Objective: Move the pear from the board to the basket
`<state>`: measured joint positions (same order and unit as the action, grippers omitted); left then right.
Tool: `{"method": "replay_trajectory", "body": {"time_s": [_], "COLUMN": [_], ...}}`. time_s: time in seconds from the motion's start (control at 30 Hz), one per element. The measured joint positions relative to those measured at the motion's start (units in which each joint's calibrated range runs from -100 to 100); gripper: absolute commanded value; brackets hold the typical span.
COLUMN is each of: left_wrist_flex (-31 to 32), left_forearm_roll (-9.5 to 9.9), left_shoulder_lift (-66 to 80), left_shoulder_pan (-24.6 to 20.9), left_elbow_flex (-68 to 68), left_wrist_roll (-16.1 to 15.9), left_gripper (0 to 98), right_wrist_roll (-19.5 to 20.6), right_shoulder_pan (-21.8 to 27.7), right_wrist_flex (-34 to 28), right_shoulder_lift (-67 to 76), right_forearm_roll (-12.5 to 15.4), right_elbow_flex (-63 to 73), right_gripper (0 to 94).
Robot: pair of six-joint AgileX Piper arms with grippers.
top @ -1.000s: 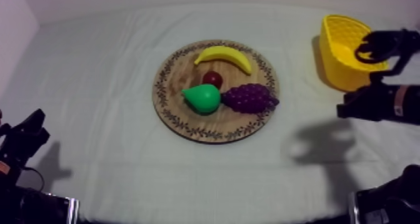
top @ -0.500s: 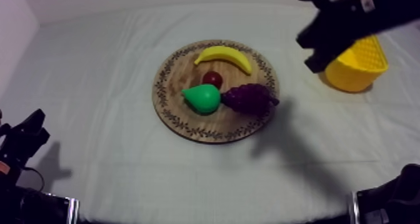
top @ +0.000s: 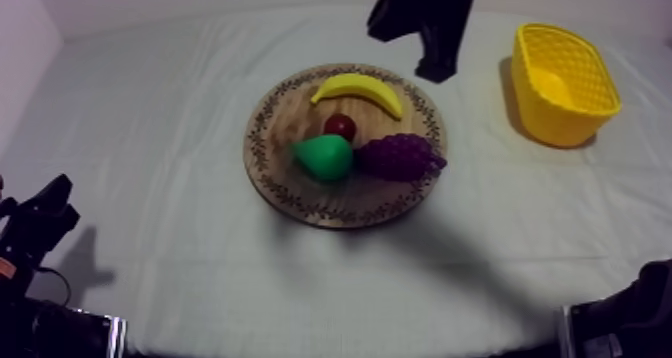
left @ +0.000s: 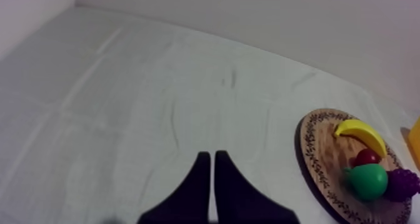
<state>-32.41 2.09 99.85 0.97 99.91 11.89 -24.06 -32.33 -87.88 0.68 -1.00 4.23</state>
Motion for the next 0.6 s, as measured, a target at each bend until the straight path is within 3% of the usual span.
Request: {"method": "replay_trajectory", "body": {"time_s": [0.2,0.6], "left_wrist_flex": [0.0,0.0], "left_forearm_roll": [0.0,0.0], "left_shoulder_lift": [0.0,0.0], "left_shoulder_pan": [0.0,0.0], "left_elbow_flex": [0.0,0.0], "left_wrist_roll": [0.0,0.0], "left_gripper": [0.1,0.1], "right_wrist_roll": [0.78,0.8], "right_shoulder_pan": [-0.41,-1.27], "right_wrist_flex": [-0.76,-1.99], "right_shoulder_lift": [-4.25,-7.19], "right_forearm_roll": [0.01,-0.03], "right_elbow_flex": [1.38,2.03], "right_gripper": [4.0,43.9]}}
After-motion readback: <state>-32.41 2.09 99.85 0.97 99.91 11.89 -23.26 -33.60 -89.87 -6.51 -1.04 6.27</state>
